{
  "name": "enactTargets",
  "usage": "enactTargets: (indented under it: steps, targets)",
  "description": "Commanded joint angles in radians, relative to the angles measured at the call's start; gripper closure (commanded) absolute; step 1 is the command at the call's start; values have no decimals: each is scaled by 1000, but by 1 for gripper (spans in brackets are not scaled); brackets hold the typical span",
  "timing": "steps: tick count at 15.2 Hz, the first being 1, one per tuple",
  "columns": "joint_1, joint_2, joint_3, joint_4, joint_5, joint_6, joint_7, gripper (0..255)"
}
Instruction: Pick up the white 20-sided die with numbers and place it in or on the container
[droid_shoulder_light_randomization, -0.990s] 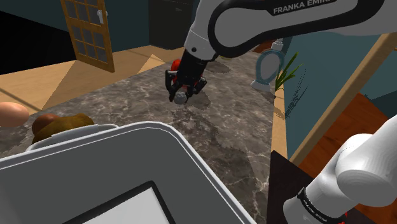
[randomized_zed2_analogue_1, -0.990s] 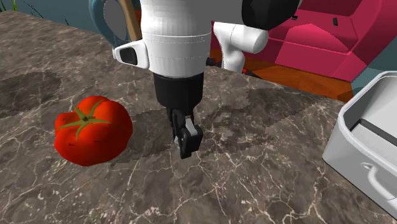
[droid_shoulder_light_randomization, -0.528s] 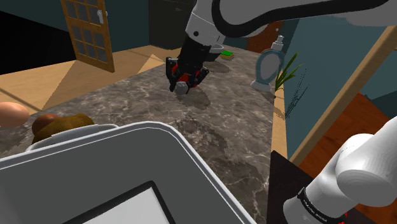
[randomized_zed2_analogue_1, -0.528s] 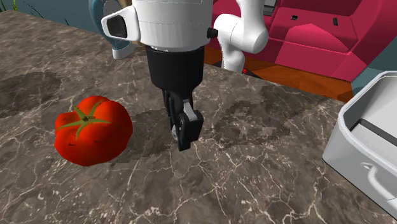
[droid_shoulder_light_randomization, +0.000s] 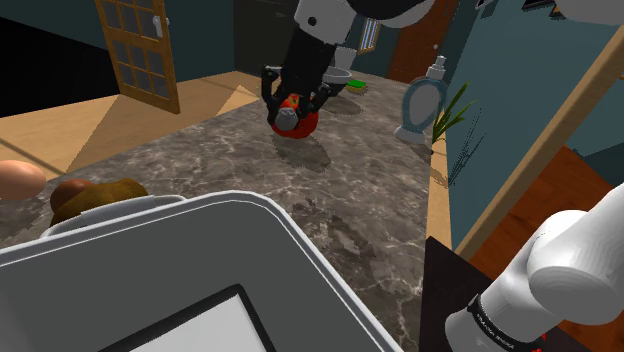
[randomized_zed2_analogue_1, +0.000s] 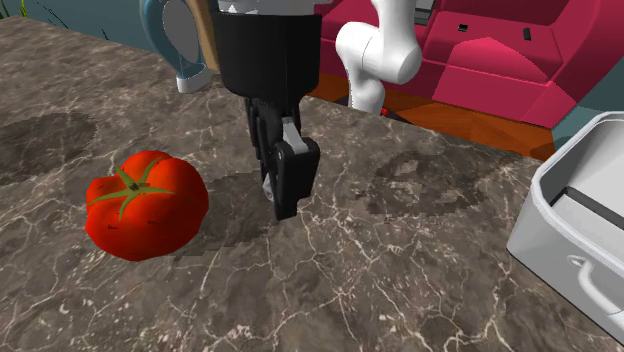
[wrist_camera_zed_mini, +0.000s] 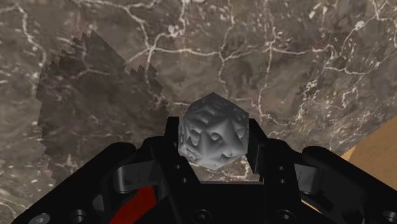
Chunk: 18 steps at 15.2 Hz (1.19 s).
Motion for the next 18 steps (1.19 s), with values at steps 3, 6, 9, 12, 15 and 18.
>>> enactTargets:
  steps: [3,6,9,12,15,18]
  targets:
    - [-1,2,-1,55,-4,-53,7,255]
    - [-3,6,-2,100,-8,-94,12,255]
    - [-4,13,-3,147,-13,-134,18,255]
    - [-5,22,-3,197,-18,-175,23,255]
    - [-6,33,-2,249,-24,-216,30,255]
    - [-7,47,-1,304,-30,-258,37,255]
